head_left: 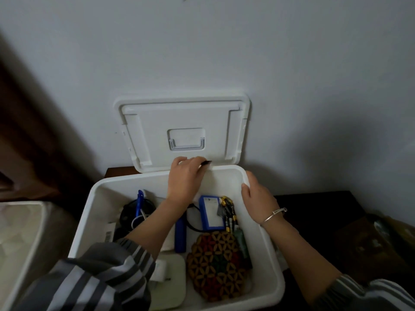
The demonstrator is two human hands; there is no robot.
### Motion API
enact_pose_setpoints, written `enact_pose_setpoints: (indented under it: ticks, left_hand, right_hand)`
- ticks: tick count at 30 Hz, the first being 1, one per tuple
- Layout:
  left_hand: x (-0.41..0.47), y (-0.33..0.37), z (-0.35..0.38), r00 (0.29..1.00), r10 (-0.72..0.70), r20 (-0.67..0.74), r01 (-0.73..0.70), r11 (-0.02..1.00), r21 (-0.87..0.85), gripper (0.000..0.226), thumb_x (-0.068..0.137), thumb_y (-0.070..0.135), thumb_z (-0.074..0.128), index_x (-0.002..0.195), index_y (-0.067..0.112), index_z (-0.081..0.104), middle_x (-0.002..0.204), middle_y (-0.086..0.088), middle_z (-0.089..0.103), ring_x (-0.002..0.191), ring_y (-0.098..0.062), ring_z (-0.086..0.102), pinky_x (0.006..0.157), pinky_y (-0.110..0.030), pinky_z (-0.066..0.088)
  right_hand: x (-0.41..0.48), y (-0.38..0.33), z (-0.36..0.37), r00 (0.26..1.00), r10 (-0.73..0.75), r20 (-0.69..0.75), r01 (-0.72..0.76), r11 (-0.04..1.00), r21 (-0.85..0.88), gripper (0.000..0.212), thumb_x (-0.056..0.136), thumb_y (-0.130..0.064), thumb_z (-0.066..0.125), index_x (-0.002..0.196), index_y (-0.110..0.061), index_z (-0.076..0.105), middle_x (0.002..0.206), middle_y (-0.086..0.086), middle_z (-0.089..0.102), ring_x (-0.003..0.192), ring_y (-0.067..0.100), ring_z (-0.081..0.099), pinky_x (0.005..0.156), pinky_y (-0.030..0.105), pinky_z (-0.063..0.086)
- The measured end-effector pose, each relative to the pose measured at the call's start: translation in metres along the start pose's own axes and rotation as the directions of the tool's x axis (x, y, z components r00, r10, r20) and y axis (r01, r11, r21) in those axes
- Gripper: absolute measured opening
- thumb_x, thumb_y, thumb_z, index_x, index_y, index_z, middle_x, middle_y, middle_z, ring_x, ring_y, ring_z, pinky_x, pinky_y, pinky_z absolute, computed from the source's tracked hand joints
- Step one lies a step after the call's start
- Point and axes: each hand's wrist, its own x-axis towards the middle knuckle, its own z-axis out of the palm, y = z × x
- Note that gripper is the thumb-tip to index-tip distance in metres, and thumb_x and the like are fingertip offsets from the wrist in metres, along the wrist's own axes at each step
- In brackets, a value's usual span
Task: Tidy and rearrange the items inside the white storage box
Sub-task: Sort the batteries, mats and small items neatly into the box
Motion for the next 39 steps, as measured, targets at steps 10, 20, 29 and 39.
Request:
enact_pose_setpoints:
  ticks: [10,20,29,39]
  left_hand:
    - [-0.028,0.010,-0.113,0.725,-0.688,0.014,0.497,0.509,-0.703,0.015,0.092,0.012,0.063,0.086,0.023,0.055,0.088,-0.006,0.069,0.082,-0.013,0.070,0.066,-0.024,0.058]
    - [-0.124,-0.007,-0.168,0.498,-0.780,0.379,0.551,-0.053,-0.833,0.005,0.095,0.005,0.056,0.091,0.003,0.055,0.076,-0.006,0.070,0.072,-0.010,0.071,0.063,-0.017,0.056]
    - [-0.176,-0.021,-0.188,0.599,-0.673,0.434,0.801,0.493,-0.341,0.013,0.088,0.020,0.069,0.080,0.014,0.060,0.075,-0.002,0.070,0.074,-0.016,0.068,0.069,-0.028,0.055]
    - [-0.182,-0.020,-0.170,0.640,-0.226,0.734,0.407,0.910,-0.075,0.013,0.090,0.024,0.066,0.098,0.026,0.075,0.091,0.018,0.070,0.080,0.011,0.058,0.072,-0.003,0.039]
  right_hand:
    - [-0.013,-0.011,-0.011,0.963,-0.193,-0.190,0.136,0.951,-0.277,0.033,0.097,-0.021,0.047,0.125,-0.005,0.055,0.119,0.015,0.059,0.109,0.033,0.051,0.094,0.039,0.037]
    - [-0.104,-0.086,0.006,0.876,-0.335,0.345,0.140,0.864,0.483,0.017,0.094,-0.022,0.054,0.092,-0.035,0.065,0.085,-0.008,0.071,0.076,-0.002,0.065,0.074,0.016,0.050]
    - [-0.127,-0.079,0.007,0.896,-0.242,0.372,0.122,0.940,0.318,0.008,0.088,-0.015,0.063,0.087,-0.017,0.071,0.081,0.001,0.072,0.077,0.012,0.067,0.081,0.027,0.052]
    - [-0.146,-0.056,0.009,0.901,-0.283,0.330,0.240,0.956,0.165,0.014,0.080,-0.016,0.074,0.094,-0.019,0.077,0.079,-0.016,0.067,0.074,-0.009,0.059,0.073,0.006,0.043]
